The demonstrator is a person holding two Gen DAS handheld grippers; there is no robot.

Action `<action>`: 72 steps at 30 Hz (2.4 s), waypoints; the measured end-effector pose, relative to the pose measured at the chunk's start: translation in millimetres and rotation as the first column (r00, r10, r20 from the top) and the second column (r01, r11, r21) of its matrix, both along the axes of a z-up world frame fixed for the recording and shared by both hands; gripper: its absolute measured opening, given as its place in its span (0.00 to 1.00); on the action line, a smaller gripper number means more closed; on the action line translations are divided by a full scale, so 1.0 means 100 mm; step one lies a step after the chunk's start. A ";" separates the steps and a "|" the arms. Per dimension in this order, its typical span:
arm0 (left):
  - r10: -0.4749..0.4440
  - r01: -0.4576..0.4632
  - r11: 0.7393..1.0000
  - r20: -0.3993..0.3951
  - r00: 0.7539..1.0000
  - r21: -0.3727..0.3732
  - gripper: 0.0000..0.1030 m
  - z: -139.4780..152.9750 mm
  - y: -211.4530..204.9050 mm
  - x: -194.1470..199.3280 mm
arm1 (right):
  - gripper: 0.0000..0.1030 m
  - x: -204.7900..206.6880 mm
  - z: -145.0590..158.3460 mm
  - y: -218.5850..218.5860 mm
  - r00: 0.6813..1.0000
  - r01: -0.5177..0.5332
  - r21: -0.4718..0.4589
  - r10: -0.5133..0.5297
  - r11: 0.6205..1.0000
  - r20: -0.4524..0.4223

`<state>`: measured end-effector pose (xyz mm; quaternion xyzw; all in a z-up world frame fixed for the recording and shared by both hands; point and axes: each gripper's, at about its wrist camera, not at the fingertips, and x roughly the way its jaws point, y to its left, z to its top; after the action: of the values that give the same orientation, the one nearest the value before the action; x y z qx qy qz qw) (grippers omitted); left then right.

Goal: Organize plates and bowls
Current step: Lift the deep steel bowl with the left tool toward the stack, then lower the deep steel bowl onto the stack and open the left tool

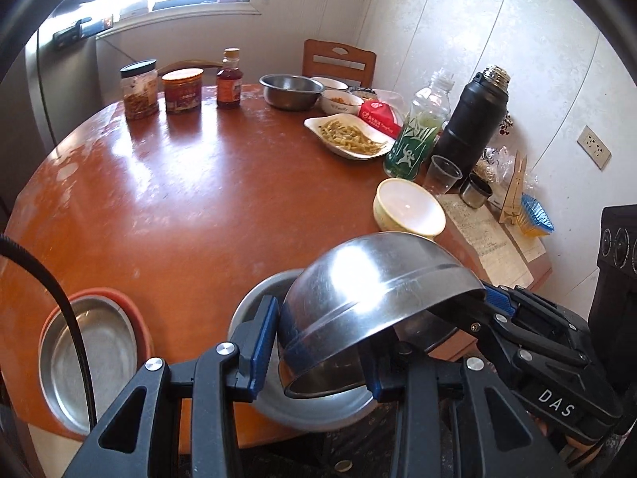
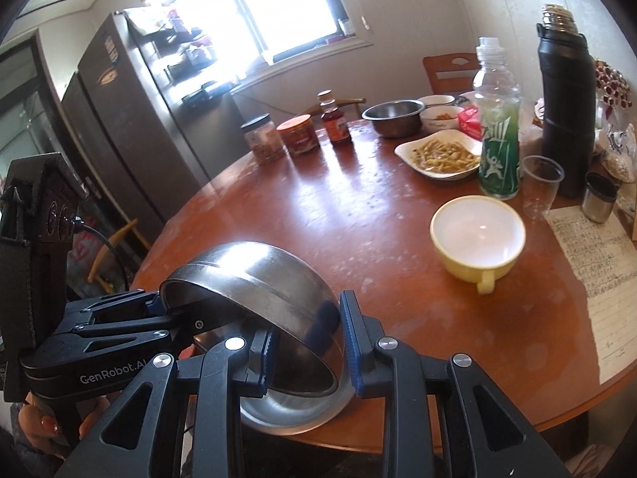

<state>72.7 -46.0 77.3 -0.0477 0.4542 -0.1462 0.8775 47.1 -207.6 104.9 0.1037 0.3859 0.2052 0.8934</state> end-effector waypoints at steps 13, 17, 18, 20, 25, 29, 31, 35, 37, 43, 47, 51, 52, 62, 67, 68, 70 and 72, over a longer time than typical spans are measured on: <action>0.024 -0.023 1.000 -0.097 0.995 0.012 0.37 -0.34 0.17 -0.04 | 0.30 -0.11 -0.30 0.20 0.996 -0.037 -0.009 0.036 0.999 -0.086; 0.022 -0.021 1.000 -0.120 0.993 0.012 0.37 -0.45 0.14 0.08 | 0.30 -0.01 -0.42 0.18 0.993 -0.024 -0.022 0.021 0.999 -0.116; 0.021 -0.019 1.000 -0.122 0.992 0.015 0.37 -0.48 0.13 0.09 | 0.30 0.02 -0.46 0.17 0.992 -0.021 -0.022 0.018 1.000 -0.128; 0.020 -0.018 1.000 -0.137 0.990 0.018 0.37 -0.54 0.11 0.14 | 0.30 0.05 -0.51 0.18 0.990 -0.022 -0.035 0.017 0.999 -0.137; 0.023 -0.017 0.999 -0.144 0.989 0.041 0.37 -0.62 0.07 0.22 | 0.30 0.14 -0.65 0.20 0.986 -0.028 -0.063 0.017 0.998 -0.167; 0.025 -0.016 0.998 -0.146 0.989 0.062 0.37 -0.66 0.05 0.26 | 0.30 0.18 -0.71 0.21 0.984 -0.028 -0.088 0.012 0.996 -0.176; 0.023 -0.014 0.998 -0.145 0.989 0.064 0.37 -0.67 0.05 0.27 | 0.31 0.19 -0.72 0.22 0.985 -0.031 -0.095 0.014 0.995 -0.174; 0.017 -0.008 0.997 -0.127 0.992 0.074 0.37 -0.64 0.03 0.27 | 0.31 0.20 -0.71 0.22 0.986 -0.031 -0.107 0.013 0.994 -0.164; 0.019 -0.010 0.997 -0.117 0.993 0.076 0.38 -0.62 0.03 0.26 | 0.31 0.20 -0.69 0.22 0.987 -0.032 -0.107 0.015 0.994 -0.159; 0.030 -0.024 0.996 -0.069 0.997 0.085 0.38 -0.50 0.03 0.24 | 0.39 0.18 -0.61 0.16 0.993 -0.009 -0.111 -0.004 0.994 -0.122; 0.048 -0.044 0.996 -0.045 0.998 0.081 0.39 -0.43 0.02 0.23 | 0.49 0.17 -0.52 0.06 0.996 0.038 -0.105 -0.046 0.994 -0.081; 0.047 -0.045 0.995 -0.026 0.999 0.090 0.41 -0.36 -0.03 0.22 | 0.56 0.15 -0.43 -0.05 0.997 0.059 -0.089 -0.063 0.994 -0.043; 0.046 -0.043 0.995 -0.024 0.999 0.092 0.41 -0.35 -0.05 0.22 | 0.56 0.15 -0.41 -0.07 0.997 0.063 -0.084 -0.067 0.994 -0.038; 0.020 -0.019 0.995 -0.007 1.000 0.099 0.42 -0.24 -0.30 0.28 | 0.56 0.14 -0.32 -0.39 0.994 0.113 -0.060 -0.113 0.992 -0.006; 0.010 -0.010 0.994 -0.001 1.000 0.106 0.43 -0.19 -0.43 0.33 | 0.63 0.16 -0.30 -0.58 0.989 0.146 -0.048 -0.146 0.988 -0.002; 0.006 -0.006 0.994 0.000 1.000 0.107 0.43 -0.18 -0.47 0.35 | 0.65 0.15 -0.30 -0.61 0.988 0.151 -0.045 -0.152 0.987 0.002; -0.002 0.002 0.994 -0.001 1.000 0.107 0.44 -0.18 -0.51 0.38 | 0.65 0.16 -0.29 -0.68 0.987 0.161 -0.039 -0.161 0.986 0.004; -0.012 0.012 0.994 -0.003 1.000 0.108 0.44 -0.17 -0.58 0.42 | 0.65 0.19 -0.29 -0.73 0.985 0.172 -0.037 -0.172 0.984 0.002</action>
<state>114.3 -103.7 59.9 0.0025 0.4628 -0.1267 0.8773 66.2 -280.9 75.5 0.1203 0.3797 0.1202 0.9093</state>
